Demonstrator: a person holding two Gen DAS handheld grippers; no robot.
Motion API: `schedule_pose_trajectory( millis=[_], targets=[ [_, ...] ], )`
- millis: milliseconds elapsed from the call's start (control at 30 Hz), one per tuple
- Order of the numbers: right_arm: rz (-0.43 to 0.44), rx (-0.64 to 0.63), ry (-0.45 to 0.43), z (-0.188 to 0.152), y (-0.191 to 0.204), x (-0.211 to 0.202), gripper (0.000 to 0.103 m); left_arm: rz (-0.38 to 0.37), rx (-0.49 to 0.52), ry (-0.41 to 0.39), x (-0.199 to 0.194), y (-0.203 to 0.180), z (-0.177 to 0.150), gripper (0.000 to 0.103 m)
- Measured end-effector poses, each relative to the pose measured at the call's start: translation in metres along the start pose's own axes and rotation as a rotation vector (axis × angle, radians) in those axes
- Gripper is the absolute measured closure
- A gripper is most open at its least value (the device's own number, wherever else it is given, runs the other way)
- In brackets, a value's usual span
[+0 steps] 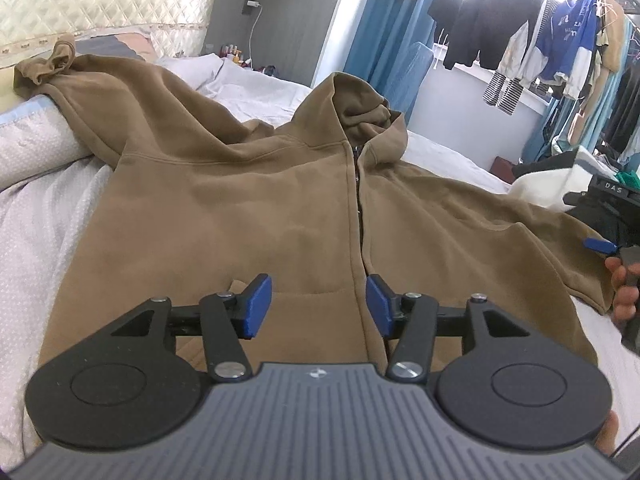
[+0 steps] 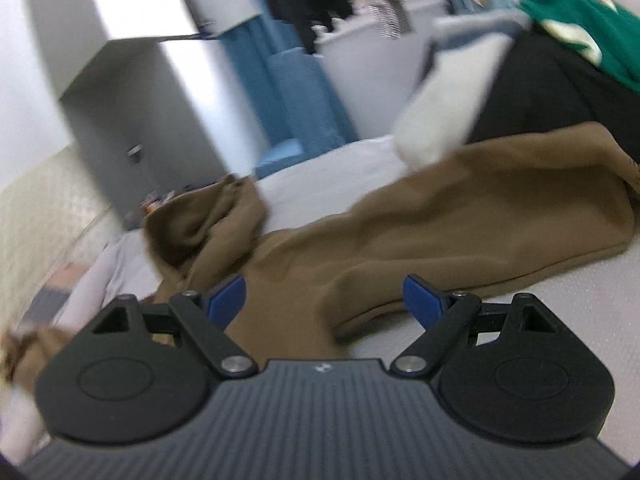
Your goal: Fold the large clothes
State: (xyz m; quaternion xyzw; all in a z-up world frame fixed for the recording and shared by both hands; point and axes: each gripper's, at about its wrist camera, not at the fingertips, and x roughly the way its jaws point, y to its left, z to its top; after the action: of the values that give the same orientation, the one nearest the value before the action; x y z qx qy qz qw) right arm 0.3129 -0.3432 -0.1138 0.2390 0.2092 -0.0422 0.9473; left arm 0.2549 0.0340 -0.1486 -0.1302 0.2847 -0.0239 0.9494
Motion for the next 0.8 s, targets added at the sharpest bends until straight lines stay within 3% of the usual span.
schedule_pose_trajectory(
  millis=[167,300,567,667,733,800],
  targets=[
    [-0.099,0.068,-0.002,0.017,-0.048,0.03,0.016,0.013,-0.043,0.031,0.017,0.009,0.001,0.044],
    [-0.175,0.296,0.011,0.015,-0.107,0.038,0.016,-0.001,-0.089,0.053,0.031,0.011,0.004,0.044],
    [-0.382,0.541,-0.146,0.016,-0.202,0.019,0.016,0.015,-0.085,0.095,0.048,0.012,-0.002,0.044],
    [-0.476,0.497,-0.215,0.021,-0.223,0.006,0.016,0.015,-0.089,0.097,0.051,0.012,-0.002,0.044],
    [-0.564,0.418,-0.213,0.025,-0.234,0.004,0.016,0.016,-0.087,0.1,0.053,0.012,-0.003,0.044],
    [-0.593,0.328,-0.218,0.027,-0.246,0.001,0.016,0.018,-0.085,0.107,0.055,0.012,-0.005,0.044]
  ],
)
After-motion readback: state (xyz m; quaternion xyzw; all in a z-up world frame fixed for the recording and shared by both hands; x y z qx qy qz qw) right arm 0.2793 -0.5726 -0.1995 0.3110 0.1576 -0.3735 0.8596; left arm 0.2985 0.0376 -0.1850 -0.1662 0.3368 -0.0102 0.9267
